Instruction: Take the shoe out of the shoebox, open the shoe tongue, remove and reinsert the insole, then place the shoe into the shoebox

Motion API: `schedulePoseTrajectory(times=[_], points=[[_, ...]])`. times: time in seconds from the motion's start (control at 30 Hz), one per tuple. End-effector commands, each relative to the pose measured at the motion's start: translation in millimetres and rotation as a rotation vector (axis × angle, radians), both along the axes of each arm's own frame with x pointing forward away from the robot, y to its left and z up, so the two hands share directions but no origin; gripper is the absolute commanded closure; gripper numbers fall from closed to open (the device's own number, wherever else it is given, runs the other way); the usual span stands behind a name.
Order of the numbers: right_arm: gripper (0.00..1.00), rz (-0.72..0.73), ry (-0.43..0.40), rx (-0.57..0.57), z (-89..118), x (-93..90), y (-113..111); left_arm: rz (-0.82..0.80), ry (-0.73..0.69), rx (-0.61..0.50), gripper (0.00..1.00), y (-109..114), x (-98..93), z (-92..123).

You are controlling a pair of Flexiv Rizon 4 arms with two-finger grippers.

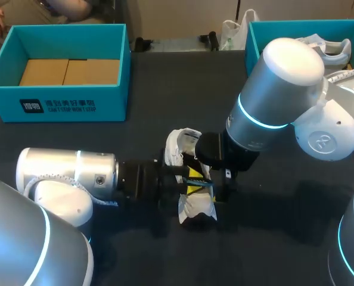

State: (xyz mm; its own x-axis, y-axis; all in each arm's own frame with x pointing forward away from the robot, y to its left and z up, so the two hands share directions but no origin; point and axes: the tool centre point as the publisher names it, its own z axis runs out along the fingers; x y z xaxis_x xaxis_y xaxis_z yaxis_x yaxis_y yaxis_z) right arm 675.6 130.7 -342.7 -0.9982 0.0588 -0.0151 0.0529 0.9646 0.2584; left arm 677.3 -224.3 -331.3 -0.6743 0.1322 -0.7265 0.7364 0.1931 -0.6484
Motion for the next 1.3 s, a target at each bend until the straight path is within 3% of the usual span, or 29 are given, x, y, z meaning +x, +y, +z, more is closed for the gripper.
schedulePoseTrajectory(times=[0.03, 0.47, 0.7, 0.77, 0.83, 1.1, 1.3], points=[[0.0, -0.002, -0.003, -0.002, -1.0, -1.2, 0.9, 0.005, -0.008, 0.006, 1.0, -4.6, -1.6, -2.9], [0.0, -0.002, -0.003, -0.002, -1.0, -1.2, 0.9, 0.027, -0.049, 0.058, 1.0, 3.0, 27.0, -26.7], [0.0, -0.002, -0.003, -0.002, -1.0, -1.2, 0.9, 0.023, -0.042, 0.059, 1.0, 3.2, 18.6, -20.5], [0.0, -0.002, -0.003, -0.002, -1.0, -1.2, 0.9, 0.021, -0.044, 0.06, 0.83, 2.9, 16.5, -18.5], [0.0, -0.002, -0.003, -0.002, -1.0, -1.2, 0.9, 0.016, -0.039, 0.056, 0.77, 2.9, 14.1, -15.9], [0.0, -0.002, -0.003, -0.002, -1.0, -1.2, 0.9, -0.01, -0.021, 0.022, 0.76, 2.3, -0.3, -0.8], [0.0, -0.002, -0.003, -0.002, -1.0, -1.2, 0.9, -0.021, -0.02, 0.031, 0.83, 0.8, -7.1, 2.4]])
